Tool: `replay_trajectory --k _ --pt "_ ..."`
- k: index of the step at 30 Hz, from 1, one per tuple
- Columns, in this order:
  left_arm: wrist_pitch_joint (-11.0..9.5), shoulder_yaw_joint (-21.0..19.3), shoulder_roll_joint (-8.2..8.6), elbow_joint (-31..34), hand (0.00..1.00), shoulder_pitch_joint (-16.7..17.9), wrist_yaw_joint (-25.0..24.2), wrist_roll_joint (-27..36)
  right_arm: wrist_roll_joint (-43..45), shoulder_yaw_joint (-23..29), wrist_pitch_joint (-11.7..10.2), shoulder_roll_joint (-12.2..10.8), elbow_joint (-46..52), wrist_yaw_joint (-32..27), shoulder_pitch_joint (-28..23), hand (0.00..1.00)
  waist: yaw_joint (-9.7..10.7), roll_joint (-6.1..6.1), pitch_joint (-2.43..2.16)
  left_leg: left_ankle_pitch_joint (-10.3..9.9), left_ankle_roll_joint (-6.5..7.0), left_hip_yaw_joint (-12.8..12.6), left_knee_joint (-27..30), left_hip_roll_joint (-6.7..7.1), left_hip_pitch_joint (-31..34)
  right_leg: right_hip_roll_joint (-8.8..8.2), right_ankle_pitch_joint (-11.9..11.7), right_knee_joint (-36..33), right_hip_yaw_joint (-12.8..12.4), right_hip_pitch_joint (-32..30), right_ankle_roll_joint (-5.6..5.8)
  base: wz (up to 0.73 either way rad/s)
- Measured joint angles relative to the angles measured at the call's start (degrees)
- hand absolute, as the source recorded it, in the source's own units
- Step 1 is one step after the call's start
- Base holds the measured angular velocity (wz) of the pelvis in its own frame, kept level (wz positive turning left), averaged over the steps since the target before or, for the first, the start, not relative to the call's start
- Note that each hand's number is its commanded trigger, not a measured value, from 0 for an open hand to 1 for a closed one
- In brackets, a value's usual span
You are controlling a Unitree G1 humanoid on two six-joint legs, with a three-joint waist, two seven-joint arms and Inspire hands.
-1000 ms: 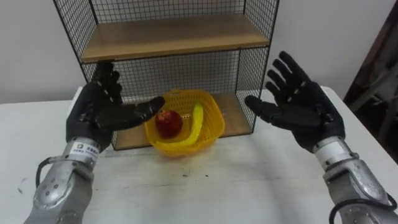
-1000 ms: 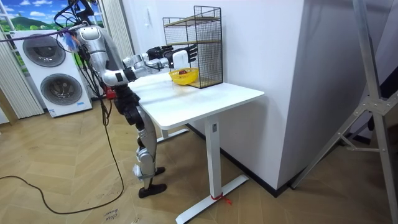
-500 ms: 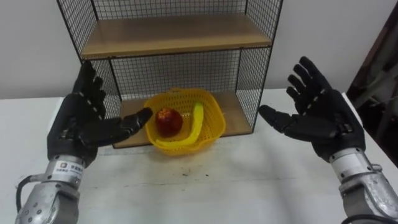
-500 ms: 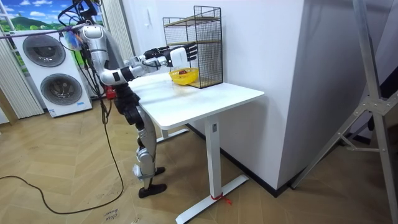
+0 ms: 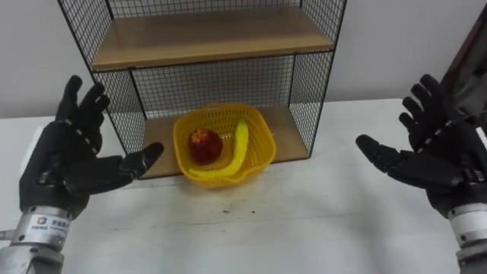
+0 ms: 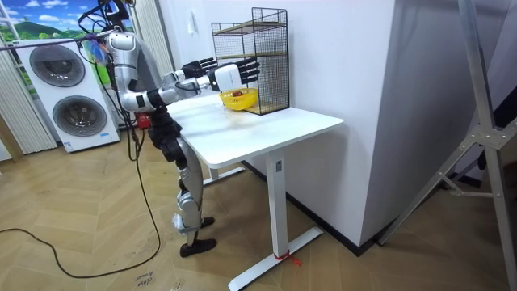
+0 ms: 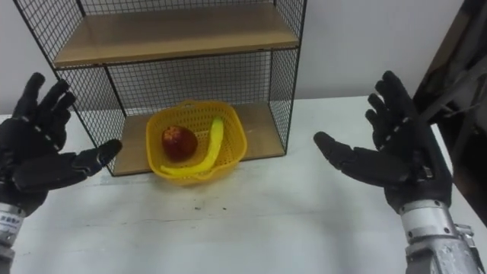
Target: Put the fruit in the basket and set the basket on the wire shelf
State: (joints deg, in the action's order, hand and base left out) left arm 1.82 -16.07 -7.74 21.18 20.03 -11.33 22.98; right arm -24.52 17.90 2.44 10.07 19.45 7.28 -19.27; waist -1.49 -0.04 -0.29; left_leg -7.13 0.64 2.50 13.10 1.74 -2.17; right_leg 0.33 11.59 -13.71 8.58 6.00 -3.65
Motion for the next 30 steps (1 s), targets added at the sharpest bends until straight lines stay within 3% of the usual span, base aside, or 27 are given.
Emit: replay_trajectory --k 3,6,7,9,12,13,18,20,22,23,27,30 --pt "-0.1 -3.1 -0.02 0.9 0.0 0.0 0.8 2.2 0.2 3.2 0.0 1.7 0.6 -3.3 0.0 0.0 -0.1 0.56 -0.22 -0.1 0.15 0.0 0.4 0.04 1.2 -0.02 0.0 -0.1 0.0 -1.0 0.07 0.0" --pt "-0.6 -12.1 -0.09 3.2 0.0 0.1 2.1 6.2 0.3 9.1 -0.1 2.6 3.6 -6.6 0.1 0.0 -0.5 1.0 -0.18 0.2 0.31 -0.1 0.1 0.04 2.0 -0.05 -0.1 -0.2 -0.1 -2.1 0.06 0.0" --pt "-1.5 -15.4 -0.35 4.3 0.0 0.1 3.8 7.1 0.1 11.1 -0.5 3.4 4.3 -8.6 0.1 0.0 -0.6 0.91 0.07 0.3 0.28 -0.1 -0.2 0.04 2.0 -0.03 -0.1 0.0 -0.1 -2.1 0.05 0.0" --pt "-3.6 -20.0 -0.82 4.9 0.0 0.1 6.3 7.9 0.5 13.9 -1.4 4.3 4.3 -12.0 0.3 0.0 -0.7 0.69 0.11 0.4 0.23 0.0 -0.3 0.04 1.9 -0.04 -0.1 -0.1 0.0 -2.1 0.07 0.0" --pt "-5.0 -27.0 -1.56 5.0 0.0 1.0 12.2 7.9 1.0 19.3 -2.1 5.0 4.3 -18.3 0.3 0.0 -1.0 0.79 -0.03 0.2 0.0 0.0 -0.2 0.05 2.2 -0.07 0.2 -0.2 0.0 -2.4 0.07 0.0" --pt "-5.2 -29.4 -1.94 5.0 0.0 1.4 15.5 7.9 0.3 21.8 -2.4 5.1 4.3 -21.5 0.3 0.0 -1.1 0.72 -0.32 0.2 0.0 0.0 -0.1 0.05 2.7 -0.1 0.2 -0.4 0.0 -2.9 0.07 0.0" --pt "-7.5 -36.7 -3.18 2.7 0.0 3.6 28.6 9.2 -4.6 28.6 -5.9 5.6 3.2 -34.8 -0.7 0.0 -1.4 1.08 -0.18 0.3 0.15 0.1 -0.1 0.09 2.8 -0.13 0.1 -0.3 0.2 -3.0 0.08 0.0" --pt "-9.0 -40.3 -5.64 -2.8 0.0 6.1 34.0 12.6 -6.2 31.8 -7.4 6.3 0.4 -40.9 -3.1 0.0 -1.9 1.53 -0.04 0.2 -0.05 0.1 -0.1 0.04 2.9 -0.15 0.3 -0.4 0.2 -3.1 -0.01 0.0" --pt "-9.4 -43.8 -7.59 -9.2 0.0 7.7 37.7 17.0 -9.9 34.2 -7.5 7.2 -1.9 -44.8 -4.7 0.0 -2.1 1.67 -0.12 0.1 -0.04 -0.2 0.2 0.03 3.4 -0.25 0.7 -0.8 -0.1 -3.8 -0.32 -0.07" --pt "-9.8 -45.8 -7.99 -13.0 0.0 8.8 40.7 20.1 -12.8 35.6 -8.1 8.0 -4.1 -47.4 -5.3 0.0 -2.0 1.96 -0.15 -0.2 0.0 -0.2 0.7 0.0 4.4 -0.32 0.9 -1.4 -0.2 -4.8 -0.35 -0.06" --pt "-11.4 -47.6 -9.5 -25.6 0.0 10.0 47.1 30.8 -21.4 38.3 -9.9 9.7 -16.3 -53.8 -6.5 0.0 -2.0 1.71 -0.35 -0.8 0.33 0.0 2.0 0.19 6.3 -0.4 0.9 -1.4 0.1 -5.7 -0.02 0.04" --pt "-12.2 -45.9 -12.33 -40.2 0.0 9.5 49.3 37.3 -30.3 38.7 -11.0 10.5 -28.1 -56.0 -6.5 0.0 -1.9 1.56 -0.3 -1.0 0.43 0.5 2.5 0.32 7.0 -0.4 0.6 -1.2 0.5 -5.9 0.51 0.09"
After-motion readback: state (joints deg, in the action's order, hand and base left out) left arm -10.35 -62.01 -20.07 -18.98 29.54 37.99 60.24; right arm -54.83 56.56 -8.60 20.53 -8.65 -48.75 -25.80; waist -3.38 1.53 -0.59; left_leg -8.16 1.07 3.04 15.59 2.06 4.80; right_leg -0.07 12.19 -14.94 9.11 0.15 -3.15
